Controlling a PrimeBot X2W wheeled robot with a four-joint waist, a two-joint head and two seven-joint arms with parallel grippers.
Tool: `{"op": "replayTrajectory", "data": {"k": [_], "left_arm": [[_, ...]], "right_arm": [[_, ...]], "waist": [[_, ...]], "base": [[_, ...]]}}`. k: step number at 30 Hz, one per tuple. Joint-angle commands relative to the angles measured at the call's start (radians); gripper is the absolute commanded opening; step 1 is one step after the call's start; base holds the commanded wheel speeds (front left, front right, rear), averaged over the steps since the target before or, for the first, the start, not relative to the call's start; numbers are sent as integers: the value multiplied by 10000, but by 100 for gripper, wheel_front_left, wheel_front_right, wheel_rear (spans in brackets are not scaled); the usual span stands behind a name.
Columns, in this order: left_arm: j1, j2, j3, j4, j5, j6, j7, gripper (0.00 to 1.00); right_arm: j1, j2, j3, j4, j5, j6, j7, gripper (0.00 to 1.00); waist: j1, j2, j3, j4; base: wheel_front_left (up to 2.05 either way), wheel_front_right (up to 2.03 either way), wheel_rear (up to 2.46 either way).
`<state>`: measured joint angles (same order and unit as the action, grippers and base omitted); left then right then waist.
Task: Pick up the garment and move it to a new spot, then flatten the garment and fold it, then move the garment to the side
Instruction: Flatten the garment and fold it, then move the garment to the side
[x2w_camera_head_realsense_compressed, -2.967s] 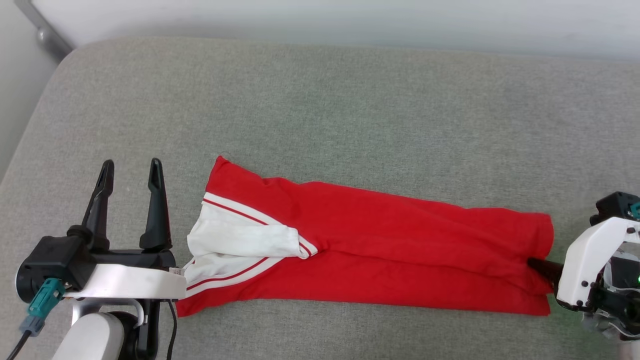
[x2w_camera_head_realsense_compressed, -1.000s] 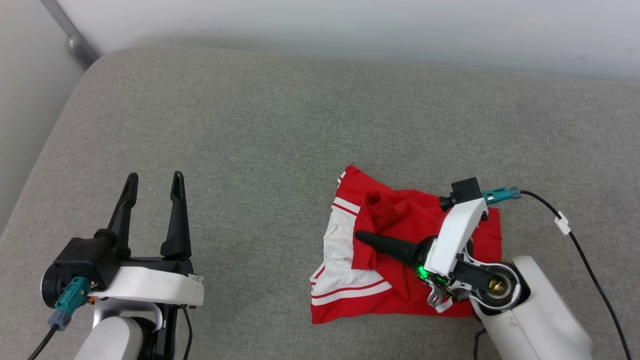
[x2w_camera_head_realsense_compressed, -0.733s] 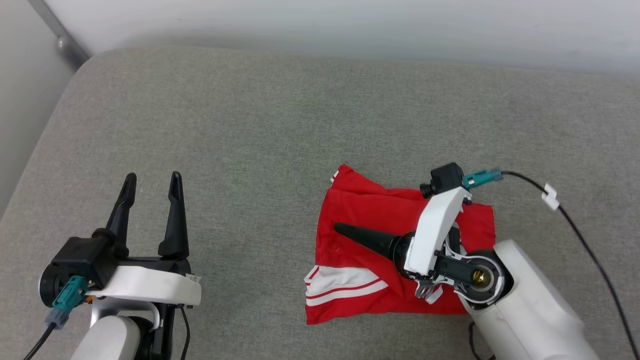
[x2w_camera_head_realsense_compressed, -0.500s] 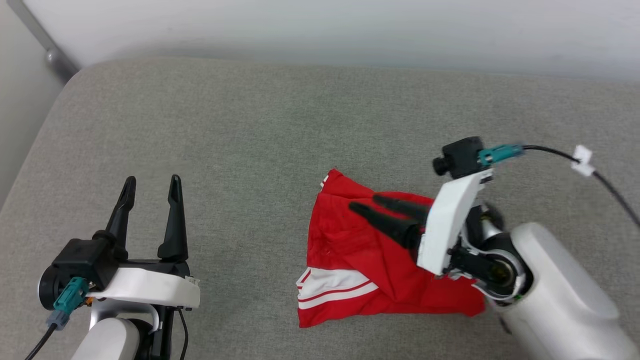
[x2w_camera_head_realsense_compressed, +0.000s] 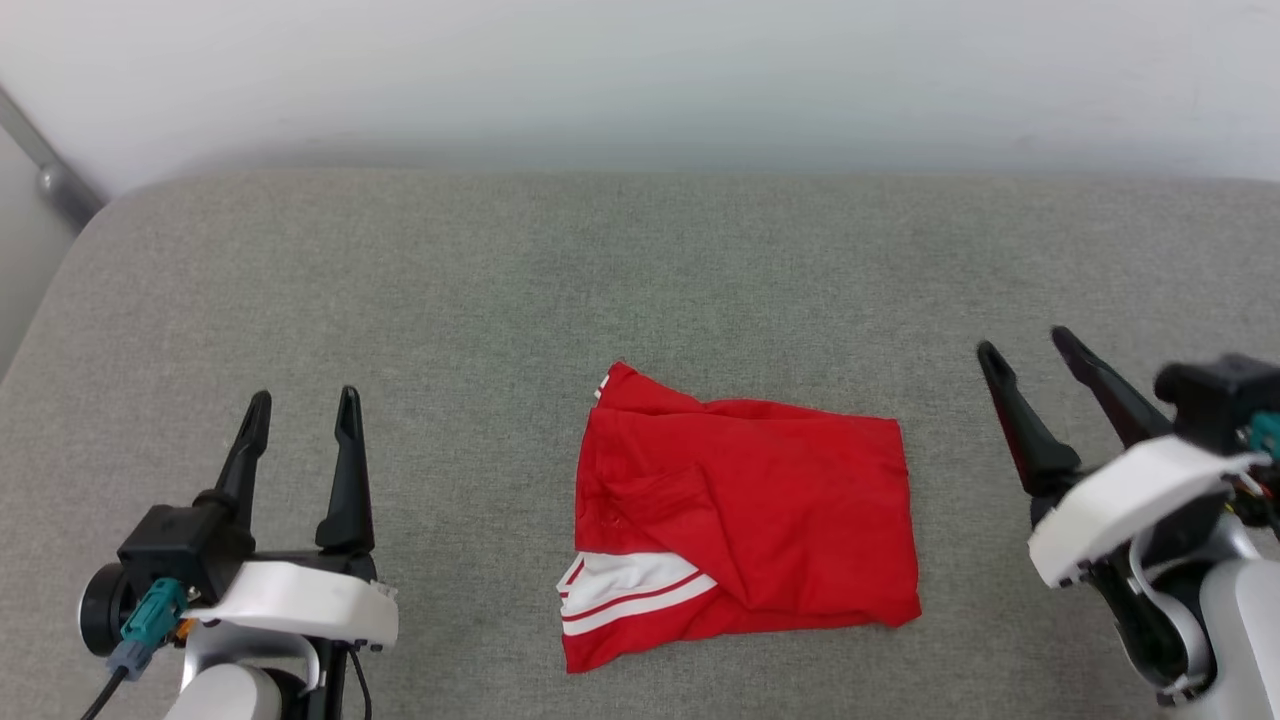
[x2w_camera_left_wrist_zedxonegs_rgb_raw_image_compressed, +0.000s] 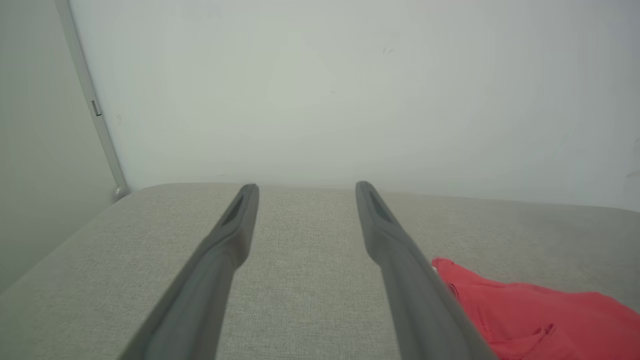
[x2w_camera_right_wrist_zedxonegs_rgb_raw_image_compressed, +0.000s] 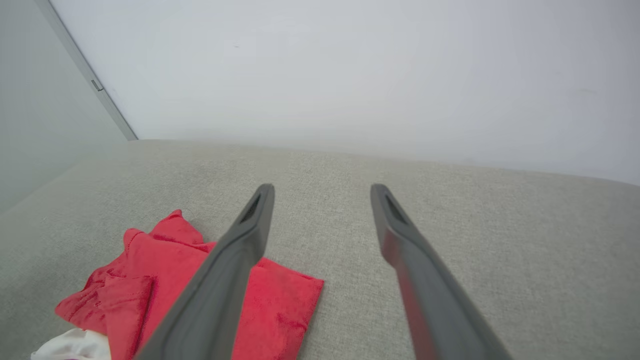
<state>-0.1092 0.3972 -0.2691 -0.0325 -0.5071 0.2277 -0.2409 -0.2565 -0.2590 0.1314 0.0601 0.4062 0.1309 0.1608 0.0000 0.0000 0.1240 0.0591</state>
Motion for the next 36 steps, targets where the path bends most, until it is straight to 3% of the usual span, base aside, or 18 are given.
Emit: {"op": "replayTrajectory", "data": {"k": [1, 7, 16, 30, 36], "left_arm": [[128, 19, 34, 52, -40, -4, -57, 100], [579, 26, 35, 349, 25, 60, -112, 100], [1089, 38, -3, 829, 34, 36, -167, 100], [922, -80, 142, 1037, -129, -102, -208, 100], [804, -139, 258, 940, -118, -135, -232, 100]], "right_arm": [[219, 98, -121, -130, -161, -2, -152, 100], [1513, 602, -987, -838, -1028, -3, -899, 100], [2614, 857, -1195, -1295, -1406, -3, -1244, 100], [2533, 991, -1161, -1401, -1475, -3, -1272, 100], [2340, 1067, -1621, -1235, -942, -3, -850, 100]], "waist": [[0, 0, -95, -47], [0, 0, -443, -207], [0, 0, -858, -389], [0, 0, -662, -551], [0, 0, -529, -498]], "base": [[0, 0, 0], [0, 0, 0], [0, 0, 0], [0, 0, 0], [0, 0, 0]]}}
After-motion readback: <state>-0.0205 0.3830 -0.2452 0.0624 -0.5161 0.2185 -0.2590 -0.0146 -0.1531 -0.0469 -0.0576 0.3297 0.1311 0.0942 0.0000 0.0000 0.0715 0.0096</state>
